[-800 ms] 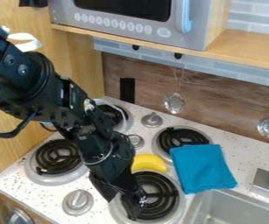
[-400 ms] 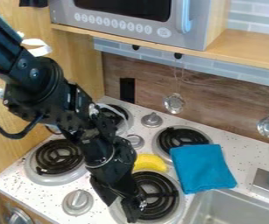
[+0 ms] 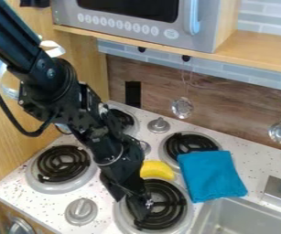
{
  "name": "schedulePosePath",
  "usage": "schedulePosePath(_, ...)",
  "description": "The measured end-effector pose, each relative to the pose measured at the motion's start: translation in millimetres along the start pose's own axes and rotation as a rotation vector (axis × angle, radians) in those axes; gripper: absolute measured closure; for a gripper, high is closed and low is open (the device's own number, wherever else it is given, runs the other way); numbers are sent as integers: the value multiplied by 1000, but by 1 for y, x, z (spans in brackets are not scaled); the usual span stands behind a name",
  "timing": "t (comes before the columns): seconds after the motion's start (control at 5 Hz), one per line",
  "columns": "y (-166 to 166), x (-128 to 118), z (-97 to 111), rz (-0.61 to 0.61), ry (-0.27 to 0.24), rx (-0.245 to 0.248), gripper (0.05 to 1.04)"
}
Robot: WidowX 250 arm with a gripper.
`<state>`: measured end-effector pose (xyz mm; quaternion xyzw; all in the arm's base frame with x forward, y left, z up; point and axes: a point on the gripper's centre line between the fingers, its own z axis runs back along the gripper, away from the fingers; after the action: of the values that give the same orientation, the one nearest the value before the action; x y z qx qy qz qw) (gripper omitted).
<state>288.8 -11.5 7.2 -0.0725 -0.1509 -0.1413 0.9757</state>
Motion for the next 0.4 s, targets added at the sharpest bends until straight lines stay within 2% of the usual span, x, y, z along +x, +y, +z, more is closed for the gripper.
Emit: schedulePosePath(0.4,21,36,-5,-151,-44,74,83)
